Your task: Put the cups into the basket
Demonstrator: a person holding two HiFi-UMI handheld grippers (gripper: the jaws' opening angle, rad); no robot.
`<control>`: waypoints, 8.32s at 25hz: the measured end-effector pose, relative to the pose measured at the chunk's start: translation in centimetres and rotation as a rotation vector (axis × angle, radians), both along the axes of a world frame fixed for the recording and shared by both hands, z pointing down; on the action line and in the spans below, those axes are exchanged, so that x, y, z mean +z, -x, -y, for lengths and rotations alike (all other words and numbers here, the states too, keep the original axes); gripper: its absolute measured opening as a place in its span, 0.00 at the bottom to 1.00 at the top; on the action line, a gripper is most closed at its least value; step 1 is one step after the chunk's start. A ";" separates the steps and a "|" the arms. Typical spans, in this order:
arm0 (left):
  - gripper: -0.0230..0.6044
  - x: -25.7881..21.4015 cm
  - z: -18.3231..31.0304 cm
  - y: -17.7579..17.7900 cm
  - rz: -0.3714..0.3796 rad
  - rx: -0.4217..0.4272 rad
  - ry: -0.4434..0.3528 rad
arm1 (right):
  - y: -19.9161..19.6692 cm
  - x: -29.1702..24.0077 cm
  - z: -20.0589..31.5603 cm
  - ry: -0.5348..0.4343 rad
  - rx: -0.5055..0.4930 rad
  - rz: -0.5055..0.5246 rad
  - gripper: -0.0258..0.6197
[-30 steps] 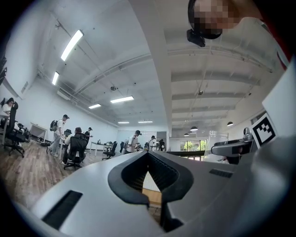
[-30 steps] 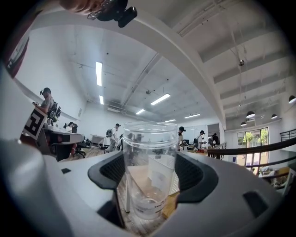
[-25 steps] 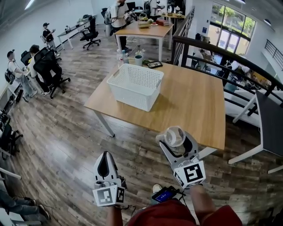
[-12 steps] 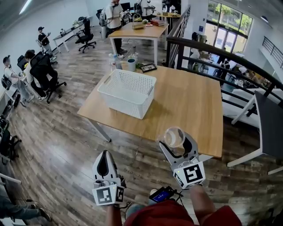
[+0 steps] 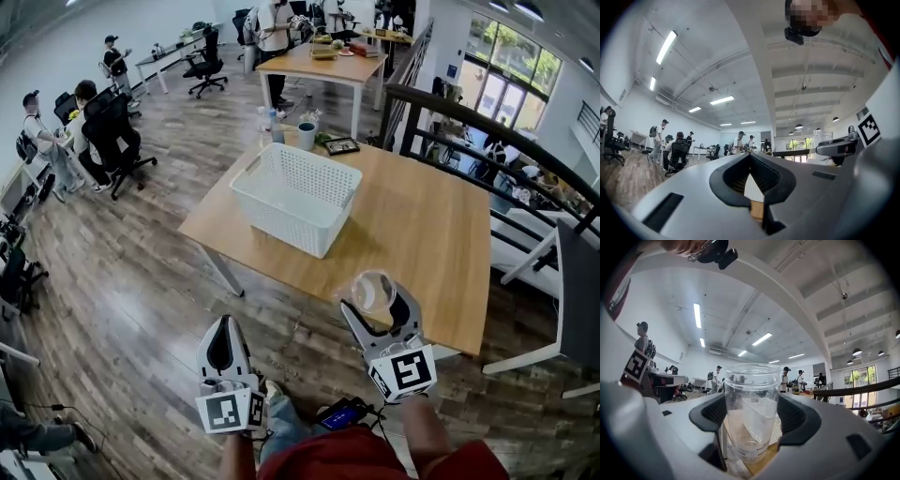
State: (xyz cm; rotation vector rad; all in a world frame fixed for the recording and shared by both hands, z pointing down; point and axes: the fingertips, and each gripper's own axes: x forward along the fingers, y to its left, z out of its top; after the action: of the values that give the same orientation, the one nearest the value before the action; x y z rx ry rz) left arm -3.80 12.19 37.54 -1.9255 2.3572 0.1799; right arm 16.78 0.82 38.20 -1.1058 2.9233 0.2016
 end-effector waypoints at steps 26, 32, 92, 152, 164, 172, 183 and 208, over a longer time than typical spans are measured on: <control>0.04 -0.5 5.1 16.7 -0.051 0.041 -0.032 | 17.2 -2.1 4.5 -0.035 0.019 -0.024 0.55; 0.04 -0.9 6.2 20.6 -0.053 0.047 -0.037 | 20.8 -3.0 5.4 -0.045 0.029 -0.028 0.55; 0.04 -2.8 35.5 14.1 -0.025 0.262 -0.008 | 13.2 -5.1 29.5 -0.041 0.186 0.082 0.55; 0.04 -0.6 38.2 20.8 -0.083 0.291 0.002 | 24.5 4.1 37.6 0.130 0.086 -0.114 0.55; 0.04 -0.3 38.0 21.5 -0.079 0.276 0.011 | 26.1 6.5 39.3 0.142 0.059 -0.150 0.55; 0.04 -0.5 38.1 21.1 -0.057 0.278 0.014 | 27.5 8.4 39.8 0.155 0.024 -0.195 0.55; 0.04 0.3 38.1 21.8 -0.076 0.266 0.029 | 29.2 11.3 40.1 0.185 -0.006 -0.252 0.55; 0.04 1.4 37.7 21.5 -0.099 0.275 0.045 | 29.8 17.2 42.0 0.332 -0.027 -0.278 0.55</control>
State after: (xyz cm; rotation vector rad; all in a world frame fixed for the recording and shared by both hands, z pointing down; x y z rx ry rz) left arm -25.31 -25.51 38.90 -2.3078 2.1594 0.2489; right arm -13.00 -41.16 55.43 -1.1555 3.3063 -0.1501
